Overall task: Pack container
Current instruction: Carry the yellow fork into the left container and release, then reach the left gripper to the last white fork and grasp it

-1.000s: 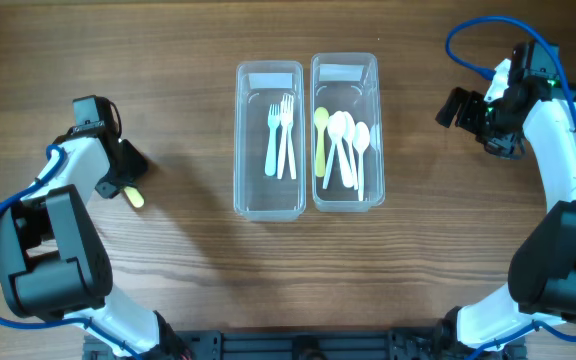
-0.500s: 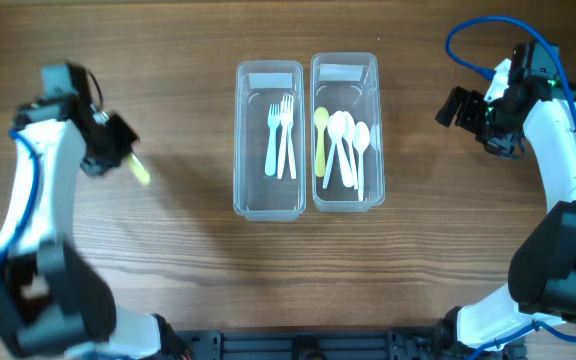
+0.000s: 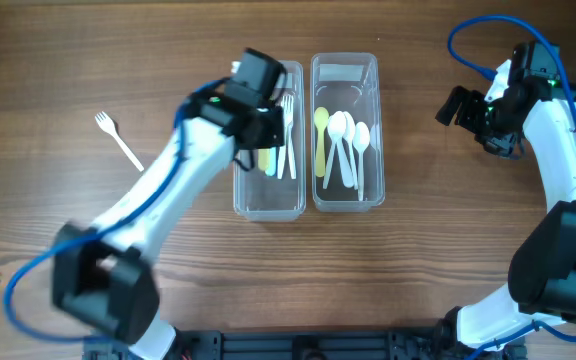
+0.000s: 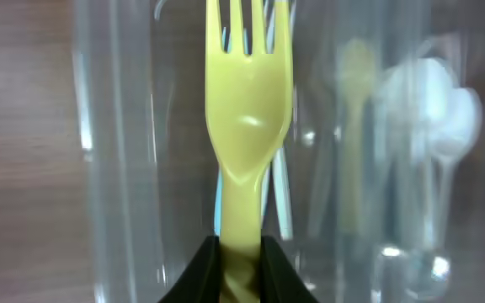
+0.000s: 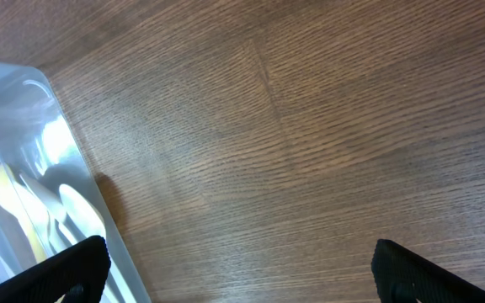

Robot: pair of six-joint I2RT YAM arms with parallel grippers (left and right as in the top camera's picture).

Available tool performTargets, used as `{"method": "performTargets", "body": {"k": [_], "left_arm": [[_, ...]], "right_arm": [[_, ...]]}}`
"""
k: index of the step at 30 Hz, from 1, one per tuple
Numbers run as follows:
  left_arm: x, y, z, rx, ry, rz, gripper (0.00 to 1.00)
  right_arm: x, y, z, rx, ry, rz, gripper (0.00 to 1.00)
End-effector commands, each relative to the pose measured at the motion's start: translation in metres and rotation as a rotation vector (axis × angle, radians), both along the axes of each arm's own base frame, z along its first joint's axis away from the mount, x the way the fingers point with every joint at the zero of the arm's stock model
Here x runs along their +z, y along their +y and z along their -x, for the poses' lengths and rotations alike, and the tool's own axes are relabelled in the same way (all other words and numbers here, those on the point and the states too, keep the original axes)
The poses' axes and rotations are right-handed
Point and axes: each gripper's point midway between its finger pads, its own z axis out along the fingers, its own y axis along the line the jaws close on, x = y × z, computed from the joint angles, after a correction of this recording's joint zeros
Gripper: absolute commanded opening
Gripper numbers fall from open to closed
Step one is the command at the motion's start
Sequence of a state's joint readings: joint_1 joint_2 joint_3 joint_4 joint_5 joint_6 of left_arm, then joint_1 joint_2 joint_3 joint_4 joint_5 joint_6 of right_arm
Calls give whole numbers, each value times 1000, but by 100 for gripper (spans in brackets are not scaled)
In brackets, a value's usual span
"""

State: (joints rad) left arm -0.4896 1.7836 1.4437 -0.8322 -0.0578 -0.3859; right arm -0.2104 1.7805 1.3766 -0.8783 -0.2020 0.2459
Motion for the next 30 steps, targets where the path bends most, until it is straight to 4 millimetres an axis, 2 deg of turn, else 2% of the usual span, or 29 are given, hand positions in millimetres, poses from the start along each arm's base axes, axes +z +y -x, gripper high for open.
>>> {"method": "performTargets", "body": {"k": [1,3,4,6,7,8,9,12,14,16,18,20,21,22,23,25,26,30], "left_arm": [[-57,2,-10,-25,61,-93,19],[-71,1,-11,-28,81,-103,25],[-69,1,-12,-27,79,-102,34],[-49,1,-14,-26,58,-91,49],[-38,0,-14,-25,47,-86,54],[-18,0,-16,-24,26,-75,59],[15,2,-17,-17,-15,-62,60],[73,21,-18,32,-133,-61,62],[103,52,-15,101,-197,-92,65],[108,86,-11,189,-186,-137,65],[98,124,-9,314,-134,-169,68],[75,161,-9,472,-75,-166,74],[59,180,-9,558,-39,-157,76],[29,204,-9,650,21,-123,77],[10,214,-10,683,55,-89,75],[-16,229,-12,726,96,-55,71],[-32,243,-13,771,117,-52,69],[-64,277,-19,861,148,-55,67]], "right_arm": [[-2,2,1,-13,8,-15,100],[-2,2,1,-13,8,-15,100],[-2,2,1,-13,8,-15,100],[-2,2,1,-13,7,-15,100],[-2,2,1,-13,7,-15,100],[-2,2,1,-13,7,-15,100],[-2,2,1,-13,7,-15,100],[-2,2,1,-13,7,-15,100],[-2,2,1,-13,9,-15,100],[-2,2,2,-13,14,-17,100],[-3,2,4,-13,19,-18,100],[-3,2,4,-13,19,-18,100],[-3,2,4,-13,19,-18,100],[-3,2,4,-13,21,-18,100],[-3,2,5,-14,24,-19,100],[-3,3,6,-14,29,-20,100],[-3,3,6,-14,31,-20,100],[-4,3,9,-13,42,-22,100]]}}
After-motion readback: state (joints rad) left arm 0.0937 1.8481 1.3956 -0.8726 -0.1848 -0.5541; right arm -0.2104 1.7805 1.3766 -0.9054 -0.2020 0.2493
